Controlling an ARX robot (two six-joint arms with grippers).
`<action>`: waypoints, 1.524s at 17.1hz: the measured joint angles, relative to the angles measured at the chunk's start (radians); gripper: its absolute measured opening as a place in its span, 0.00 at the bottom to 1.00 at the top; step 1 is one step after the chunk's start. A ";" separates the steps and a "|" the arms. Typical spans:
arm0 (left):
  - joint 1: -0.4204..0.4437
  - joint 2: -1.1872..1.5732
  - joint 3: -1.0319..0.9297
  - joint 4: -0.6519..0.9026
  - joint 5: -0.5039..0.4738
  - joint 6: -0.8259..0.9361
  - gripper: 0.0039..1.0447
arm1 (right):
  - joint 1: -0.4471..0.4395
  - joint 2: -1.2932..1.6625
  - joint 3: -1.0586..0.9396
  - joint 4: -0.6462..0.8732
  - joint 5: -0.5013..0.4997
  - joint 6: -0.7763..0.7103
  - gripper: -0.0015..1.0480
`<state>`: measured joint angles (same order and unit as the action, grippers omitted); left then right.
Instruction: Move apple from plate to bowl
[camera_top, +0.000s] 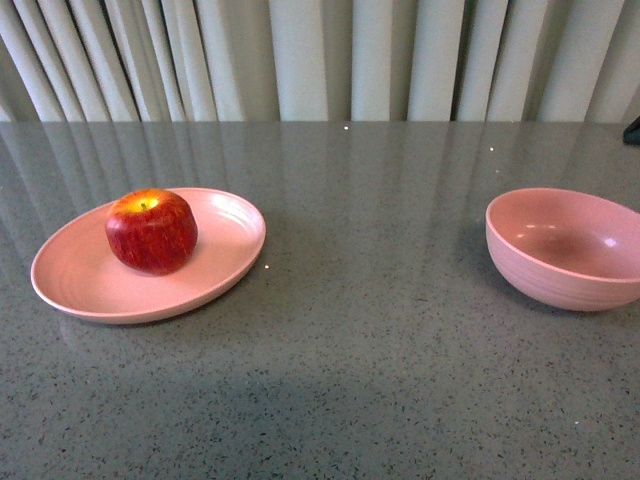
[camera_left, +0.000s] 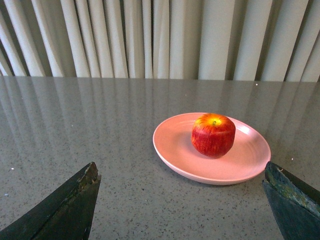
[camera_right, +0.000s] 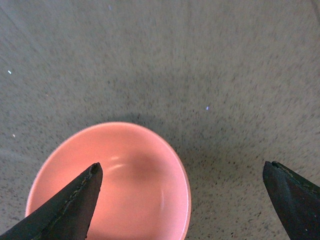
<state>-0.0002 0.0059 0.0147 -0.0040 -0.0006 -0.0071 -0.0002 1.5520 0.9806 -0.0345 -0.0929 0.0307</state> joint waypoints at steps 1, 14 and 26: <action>0.000 0.000 0.000 0.000 0.000 0.000 0.94 | 0.000 0.060 0.034 -0.040 0.002 0.012 0.94; 0.000 0.000 0.000 0.000 0.000 0.000 0.94 | -0.002 0.260 0.130 -0.152 -0.016 0.172 0.35; 0.000 0.000 0.000 0.000 0.000 0.000 0.94 | 0.090 0.114 0.237 -0.227 -0.082 0.211 0.03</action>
<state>-0.0002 0.0059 0.0147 -0.0040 -0.0006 -0.0071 0.0898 1.6665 1.2175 -0.2611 -0.1753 0.2420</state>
